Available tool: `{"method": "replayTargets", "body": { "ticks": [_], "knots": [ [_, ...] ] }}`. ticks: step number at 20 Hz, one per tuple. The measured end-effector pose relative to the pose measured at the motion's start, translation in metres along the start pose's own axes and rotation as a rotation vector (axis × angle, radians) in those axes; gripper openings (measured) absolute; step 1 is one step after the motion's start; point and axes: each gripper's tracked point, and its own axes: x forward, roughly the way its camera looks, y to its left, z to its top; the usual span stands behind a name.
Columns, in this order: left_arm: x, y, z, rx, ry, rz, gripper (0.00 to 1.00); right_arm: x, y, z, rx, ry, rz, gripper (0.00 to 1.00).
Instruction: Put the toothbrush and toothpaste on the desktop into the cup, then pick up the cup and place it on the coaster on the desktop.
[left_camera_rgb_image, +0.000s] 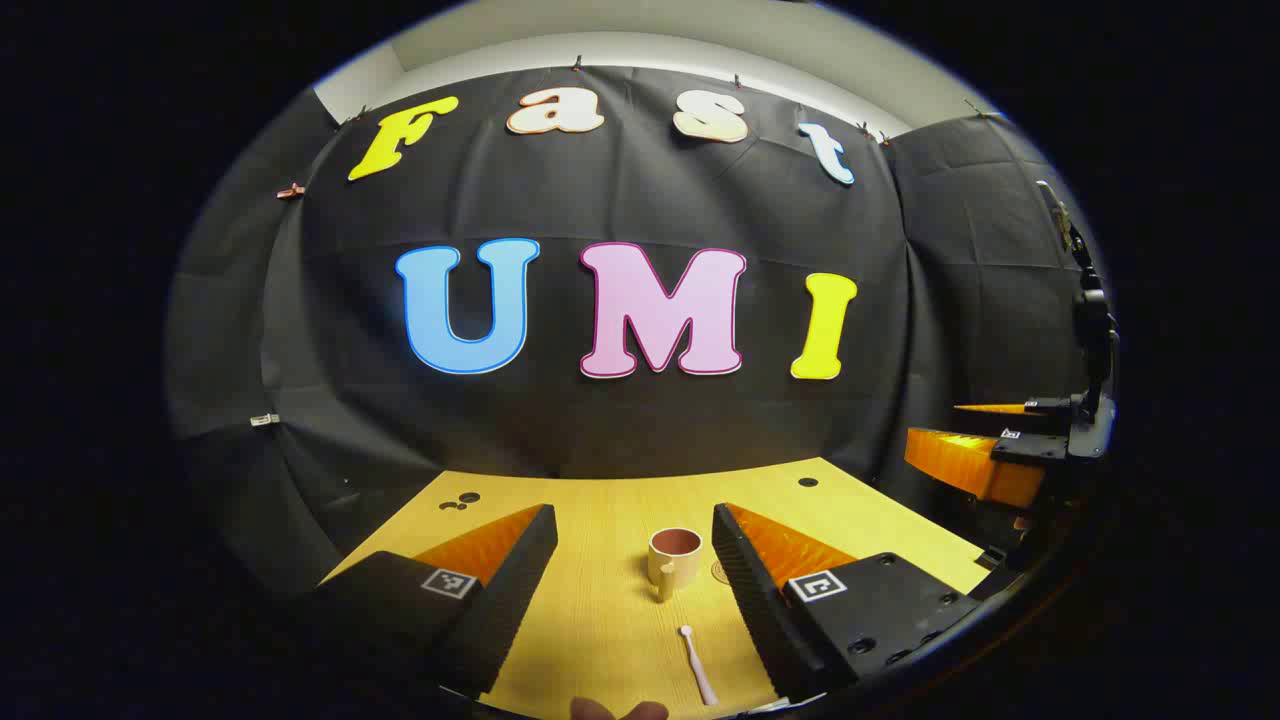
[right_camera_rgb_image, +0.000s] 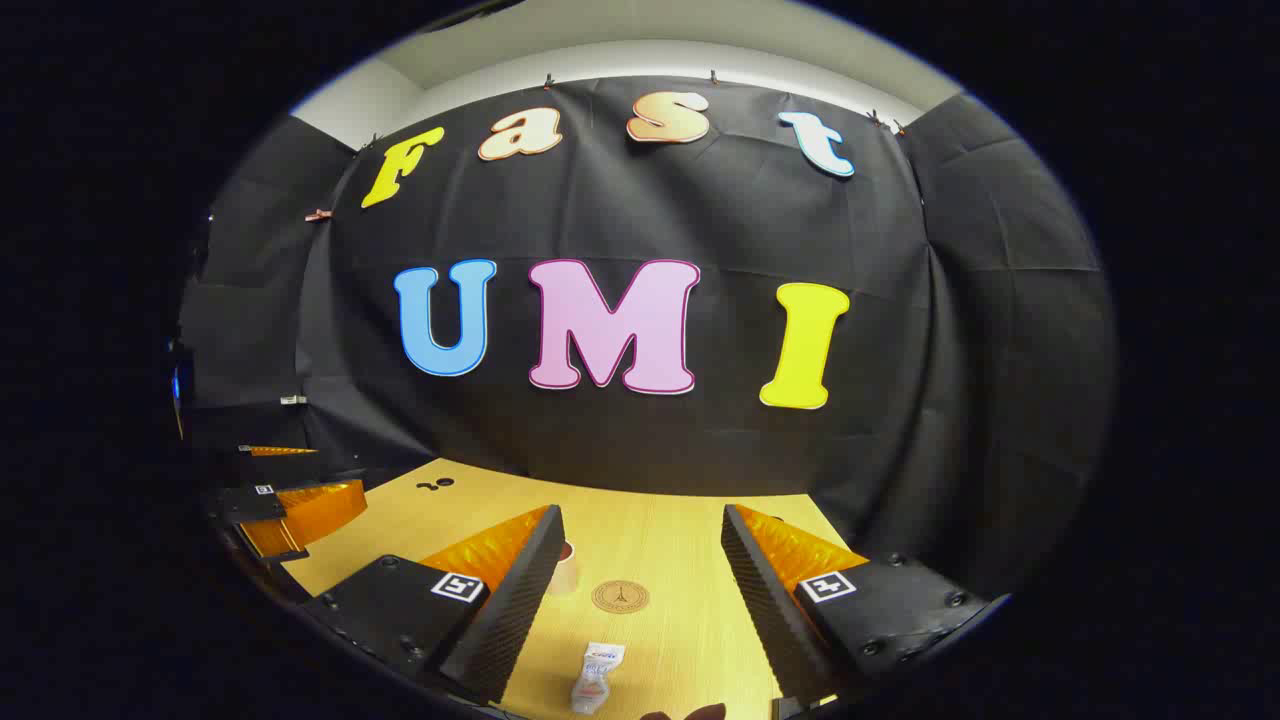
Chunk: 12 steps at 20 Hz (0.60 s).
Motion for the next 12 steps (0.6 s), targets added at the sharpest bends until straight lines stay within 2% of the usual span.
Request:
{"method": "replayTargets", "body": {
  "ticks": [12],
  "knots": [
    [0.004,0.021,-0.009,0.002,0.018,0.012,0.97,0.008,0.017,-0.007,-0.012,0.024,0.000,0.97]
  ]
}}
